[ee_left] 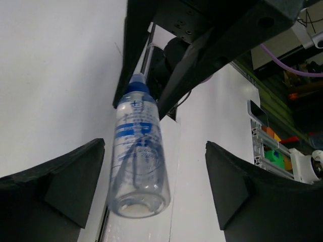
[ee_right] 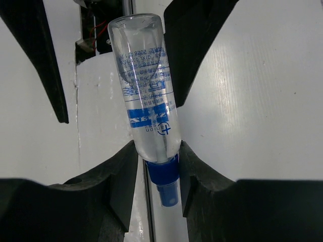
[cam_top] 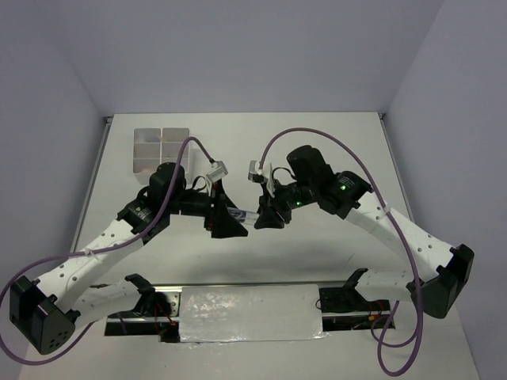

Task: Sort the stationery into containers
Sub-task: Place the stationery in the storage box.

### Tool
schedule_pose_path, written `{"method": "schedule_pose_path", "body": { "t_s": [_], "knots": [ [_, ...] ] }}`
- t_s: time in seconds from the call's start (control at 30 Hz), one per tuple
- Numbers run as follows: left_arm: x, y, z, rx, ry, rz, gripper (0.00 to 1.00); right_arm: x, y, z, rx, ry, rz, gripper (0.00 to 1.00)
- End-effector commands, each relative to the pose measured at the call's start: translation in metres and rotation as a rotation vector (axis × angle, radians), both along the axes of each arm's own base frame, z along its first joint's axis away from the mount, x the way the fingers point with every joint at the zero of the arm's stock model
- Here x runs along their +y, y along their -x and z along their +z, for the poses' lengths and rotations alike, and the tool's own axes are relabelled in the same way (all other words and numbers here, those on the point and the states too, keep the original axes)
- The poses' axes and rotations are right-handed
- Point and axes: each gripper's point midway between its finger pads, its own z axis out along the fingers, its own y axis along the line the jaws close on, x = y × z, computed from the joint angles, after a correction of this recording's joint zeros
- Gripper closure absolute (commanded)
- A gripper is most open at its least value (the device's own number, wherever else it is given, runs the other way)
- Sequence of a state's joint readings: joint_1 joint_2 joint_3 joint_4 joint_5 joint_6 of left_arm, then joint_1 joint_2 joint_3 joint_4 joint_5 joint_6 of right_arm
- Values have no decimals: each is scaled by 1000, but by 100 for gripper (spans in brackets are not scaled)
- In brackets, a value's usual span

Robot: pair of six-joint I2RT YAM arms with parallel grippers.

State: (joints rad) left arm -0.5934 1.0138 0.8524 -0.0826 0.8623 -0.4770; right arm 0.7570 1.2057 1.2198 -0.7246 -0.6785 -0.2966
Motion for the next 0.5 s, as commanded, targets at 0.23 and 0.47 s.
{"method": "schedule_pose_path", "body": {
  "t_s": [0.23, 0.47],
  "knots": [
    [-12, -6, 12, -70, 38, -3, 71, 7, 0, 35, -62, -64, 20, 100],
    [-9, -16, 21, -82, 38, 76, 100, 5, 13, 42, -95, -158, 61, 56]
  ]
}}
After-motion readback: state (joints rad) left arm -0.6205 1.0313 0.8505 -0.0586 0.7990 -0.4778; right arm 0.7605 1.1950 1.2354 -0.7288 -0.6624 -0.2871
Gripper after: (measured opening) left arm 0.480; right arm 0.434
